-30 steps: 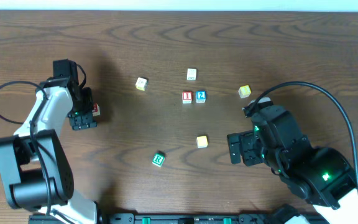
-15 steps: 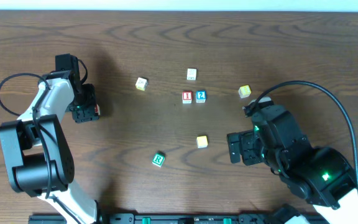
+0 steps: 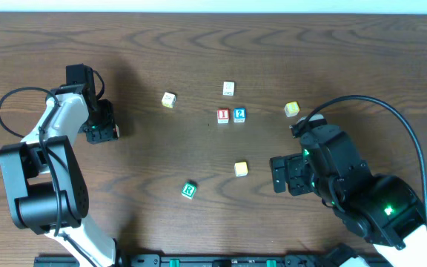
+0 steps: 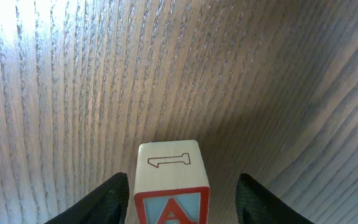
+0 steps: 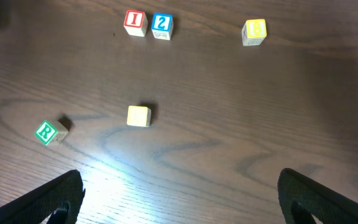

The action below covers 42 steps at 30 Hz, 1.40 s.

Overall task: Spell out Ai2
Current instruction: 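Lower the left gripper and grasp the red A block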

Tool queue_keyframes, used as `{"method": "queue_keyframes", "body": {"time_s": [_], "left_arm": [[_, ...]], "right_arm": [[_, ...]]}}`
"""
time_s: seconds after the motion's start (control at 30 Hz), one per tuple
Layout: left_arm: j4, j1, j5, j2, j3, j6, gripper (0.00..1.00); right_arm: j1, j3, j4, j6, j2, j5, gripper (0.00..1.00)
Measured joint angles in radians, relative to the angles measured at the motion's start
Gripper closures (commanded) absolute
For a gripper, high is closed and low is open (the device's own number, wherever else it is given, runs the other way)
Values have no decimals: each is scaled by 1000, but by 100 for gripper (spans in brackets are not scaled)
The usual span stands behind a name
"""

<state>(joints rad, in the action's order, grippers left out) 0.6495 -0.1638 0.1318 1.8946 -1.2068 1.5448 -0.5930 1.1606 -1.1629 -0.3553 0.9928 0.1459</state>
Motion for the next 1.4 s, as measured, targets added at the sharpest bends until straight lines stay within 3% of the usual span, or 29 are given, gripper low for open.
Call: {"method": "queue_keyframes", "body": {"time_s": [1.07, 1.13, 1.23, 1.4], "left_arm": [[6, 0, -1, 0, -2, -31, 75], [13, 0, -1, 0, -3, -34, 79], [23, 0, 0, 0, -4, -52, 93], [49, 0, -1, 0, -6, -109, 95]], "right_arm": [[0, 0, 30, 0, 0, 0, 1], [0, 0, 37, 0, 0, 0, 1], [0, 0, 50, 0, 0, 0, 1], [0, 0, 53, 0, 0, 1, 1]]}}
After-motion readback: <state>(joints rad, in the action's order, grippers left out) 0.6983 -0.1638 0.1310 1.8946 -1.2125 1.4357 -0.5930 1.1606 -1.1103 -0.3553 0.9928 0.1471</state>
